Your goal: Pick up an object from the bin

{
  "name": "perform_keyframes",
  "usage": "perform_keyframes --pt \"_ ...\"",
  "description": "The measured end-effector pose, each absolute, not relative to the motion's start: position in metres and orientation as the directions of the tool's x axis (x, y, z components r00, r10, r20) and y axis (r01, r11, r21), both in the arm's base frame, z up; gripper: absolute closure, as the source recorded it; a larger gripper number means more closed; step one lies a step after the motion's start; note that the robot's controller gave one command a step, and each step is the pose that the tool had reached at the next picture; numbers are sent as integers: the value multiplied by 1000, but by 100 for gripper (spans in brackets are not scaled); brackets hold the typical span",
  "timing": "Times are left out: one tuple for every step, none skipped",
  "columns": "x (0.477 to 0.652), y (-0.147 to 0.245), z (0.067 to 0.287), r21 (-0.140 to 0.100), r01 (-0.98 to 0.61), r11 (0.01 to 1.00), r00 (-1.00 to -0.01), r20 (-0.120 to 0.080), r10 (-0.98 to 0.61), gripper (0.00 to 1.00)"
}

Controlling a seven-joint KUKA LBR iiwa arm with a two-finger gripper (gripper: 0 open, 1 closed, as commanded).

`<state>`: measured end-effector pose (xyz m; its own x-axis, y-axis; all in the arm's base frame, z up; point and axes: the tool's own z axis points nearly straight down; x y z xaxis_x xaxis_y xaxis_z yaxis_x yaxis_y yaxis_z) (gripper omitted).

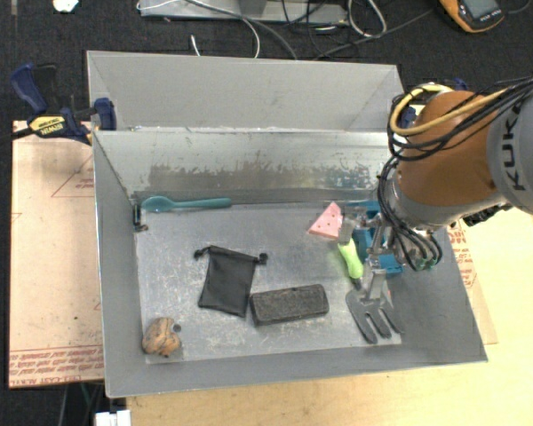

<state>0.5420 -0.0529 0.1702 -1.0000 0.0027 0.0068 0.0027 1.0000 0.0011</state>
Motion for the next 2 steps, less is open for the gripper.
perform_keyframes --pt "544 -53 175 0 1 1000 -1000 -1 1 0" --pt "536 -14 123 0 -155 988 -988 -2 -155 0"
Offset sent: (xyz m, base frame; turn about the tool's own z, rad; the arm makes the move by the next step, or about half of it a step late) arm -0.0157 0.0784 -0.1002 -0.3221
